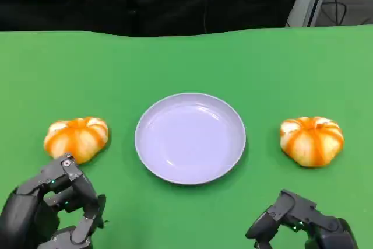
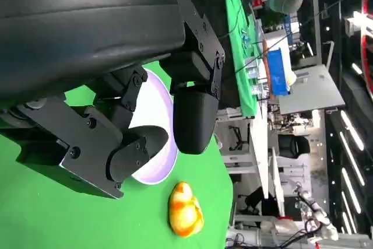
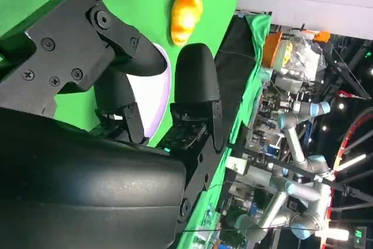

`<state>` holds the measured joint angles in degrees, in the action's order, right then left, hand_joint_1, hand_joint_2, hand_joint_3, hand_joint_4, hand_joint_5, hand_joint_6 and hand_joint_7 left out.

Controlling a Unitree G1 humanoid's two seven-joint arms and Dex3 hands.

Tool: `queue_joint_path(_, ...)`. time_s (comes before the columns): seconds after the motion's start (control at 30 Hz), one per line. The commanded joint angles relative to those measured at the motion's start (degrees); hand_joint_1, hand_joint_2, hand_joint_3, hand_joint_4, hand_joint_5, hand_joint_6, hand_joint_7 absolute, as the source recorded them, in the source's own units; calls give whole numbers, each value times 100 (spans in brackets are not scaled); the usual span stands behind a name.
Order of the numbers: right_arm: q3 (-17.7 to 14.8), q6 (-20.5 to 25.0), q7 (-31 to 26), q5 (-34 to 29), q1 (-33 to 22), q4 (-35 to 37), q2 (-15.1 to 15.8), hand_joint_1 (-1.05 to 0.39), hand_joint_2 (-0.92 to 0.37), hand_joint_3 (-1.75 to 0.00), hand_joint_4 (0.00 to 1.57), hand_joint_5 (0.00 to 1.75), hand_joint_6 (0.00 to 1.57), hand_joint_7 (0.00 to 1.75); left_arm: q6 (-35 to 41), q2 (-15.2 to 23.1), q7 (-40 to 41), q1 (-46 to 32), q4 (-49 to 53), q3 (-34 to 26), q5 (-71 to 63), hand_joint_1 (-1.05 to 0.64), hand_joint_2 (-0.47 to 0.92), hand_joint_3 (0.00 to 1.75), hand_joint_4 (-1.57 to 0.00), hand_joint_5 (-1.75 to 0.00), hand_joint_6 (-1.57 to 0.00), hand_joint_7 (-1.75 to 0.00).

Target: Grasp the bread from the table and place it into the plate.

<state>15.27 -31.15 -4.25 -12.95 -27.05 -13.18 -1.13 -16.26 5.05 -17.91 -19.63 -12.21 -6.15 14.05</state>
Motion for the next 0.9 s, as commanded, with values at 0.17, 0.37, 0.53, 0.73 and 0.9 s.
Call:
queue_joint_path(0.17, -20, -69, -39, 43, -15, -18, 8, -10, -33, -129, 70, 160, 77, 131, -34, 92, -69, -4, 5, -24, 54, -3, 56, 102, -78, -175, -66, -170)
queue_joint_path(0.37, 0, -54, -60, 13, -34, -45, -16, -9, -34, -128, 70, 160, 77, 131, 165, 573, 138, 299, -33, -84, -850, 1, 60, 101, -76, -175, -68, -163)
queue_joint_path(0.53, -1, 12, -48, 36, -30, -89, -31, -12, -34, -128, 70, 160, 77, 132, 682, 1862, 135, 1158, -73, 77, -3152, -53, 91, 10, -9, -57, -26, -16)
queue_joint_path(0.73, 2, 18, -39, 29, -45, -101, -20, -11, -34, -128, 69, 160, 77, 132, 704, 2122, 445, 1428, 112, 217, -3930, -59, 92, 5, -5, -41, -25, -3)
queue_joint_path(0.9, -6, 6, -44, 20, -45, -94, -16, -10, -34, -128, 70, 159, 77, 131, 679, 2269, 621, 1625, 243, 347, -4405, -60, 92, 4, -4, -37, -24, -2)
